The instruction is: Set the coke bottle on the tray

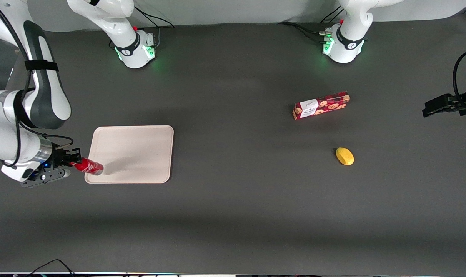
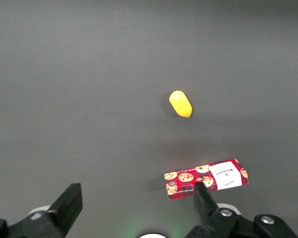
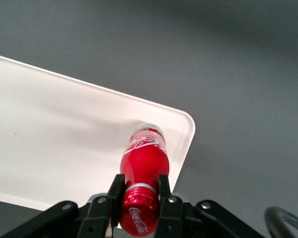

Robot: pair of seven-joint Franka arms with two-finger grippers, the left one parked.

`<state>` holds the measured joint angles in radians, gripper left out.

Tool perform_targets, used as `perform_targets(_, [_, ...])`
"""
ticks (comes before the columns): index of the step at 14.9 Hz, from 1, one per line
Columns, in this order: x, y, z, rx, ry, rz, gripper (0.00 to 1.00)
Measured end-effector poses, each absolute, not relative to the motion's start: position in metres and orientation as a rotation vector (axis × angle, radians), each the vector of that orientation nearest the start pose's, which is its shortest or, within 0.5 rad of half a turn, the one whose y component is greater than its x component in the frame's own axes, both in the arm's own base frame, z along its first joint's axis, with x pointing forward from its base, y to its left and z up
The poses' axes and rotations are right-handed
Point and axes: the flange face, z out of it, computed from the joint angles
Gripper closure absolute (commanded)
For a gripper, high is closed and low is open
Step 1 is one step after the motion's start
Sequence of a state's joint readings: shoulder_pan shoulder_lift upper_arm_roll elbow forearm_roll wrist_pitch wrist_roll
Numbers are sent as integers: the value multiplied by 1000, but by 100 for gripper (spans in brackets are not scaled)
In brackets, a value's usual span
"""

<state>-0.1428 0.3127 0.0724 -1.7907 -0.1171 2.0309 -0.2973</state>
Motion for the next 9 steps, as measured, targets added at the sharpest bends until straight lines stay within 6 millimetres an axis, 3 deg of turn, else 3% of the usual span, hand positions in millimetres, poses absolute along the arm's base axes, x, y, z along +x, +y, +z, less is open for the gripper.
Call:
perform_targets(3, [619,-56,353,-3170,-431,159,90])
perform_targets(6, [614,-60,339,-3172,-422,148,87])
perform_targets(8, [610,-61,330,-3173,-421,129,68])
perform_targets(9, [609,-62,327,-3173,-421,125,46])
